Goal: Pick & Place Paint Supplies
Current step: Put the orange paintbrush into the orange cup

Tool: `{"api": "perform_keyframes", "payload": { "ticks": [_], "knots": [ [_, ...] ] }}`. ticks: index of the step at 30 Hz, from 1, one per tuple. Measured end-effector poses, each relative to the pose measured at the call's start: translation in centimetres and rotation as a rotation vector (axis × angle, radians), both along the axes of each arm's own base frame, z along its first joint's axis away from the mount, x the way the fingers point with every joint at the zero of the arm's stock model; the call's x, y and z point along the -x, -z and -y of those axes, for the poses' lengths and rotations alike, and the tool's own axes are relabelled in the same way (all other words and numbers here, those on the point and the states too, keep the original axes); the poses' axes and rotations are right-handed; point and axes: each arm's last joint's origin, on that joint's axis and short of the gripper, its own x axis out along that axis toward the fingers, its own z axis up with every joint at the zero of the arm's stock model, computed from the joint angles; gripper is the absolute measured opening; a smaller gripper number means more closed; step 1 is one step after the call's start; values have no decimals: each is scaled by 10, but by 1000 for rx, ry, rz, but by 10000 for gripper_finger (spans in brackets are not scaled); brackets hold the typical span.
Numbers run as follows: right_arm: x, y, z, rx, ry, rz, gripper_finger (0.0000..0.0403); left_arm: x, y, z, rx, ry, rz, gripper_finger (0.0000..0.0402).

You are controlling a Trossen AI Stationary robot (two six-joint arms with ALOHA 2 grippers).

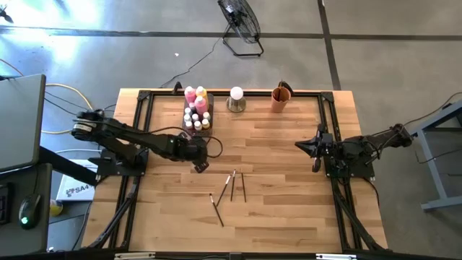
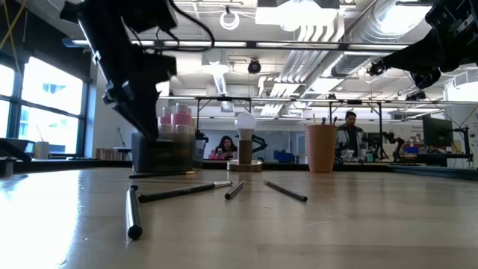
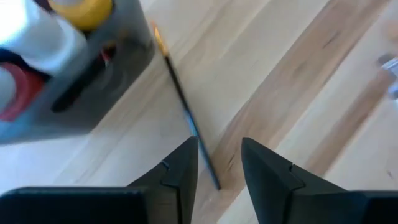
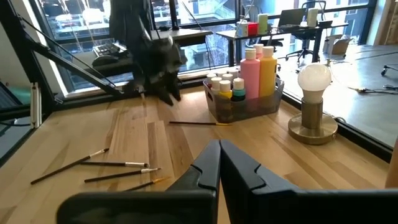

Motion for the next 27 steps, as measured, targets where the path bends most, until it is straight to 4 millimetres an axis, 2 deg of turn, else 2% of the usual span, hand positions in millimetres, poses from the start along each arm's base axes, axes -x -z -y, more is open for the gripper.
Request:
{"api": "perform_keyframes", "payload": {
  "ticks": [12,22,27],
  "knots": [
    [0,0,0,-1,0,3,2,-17,49,2,15,-56,-161,120],
    [0,0,0,-1,0,2,2,-22,66,-5,55,-122,-194,120],
    [0,0,0,-1,0,2,2,-23,67,-9,87,-118,-206,120]
  ]
}}
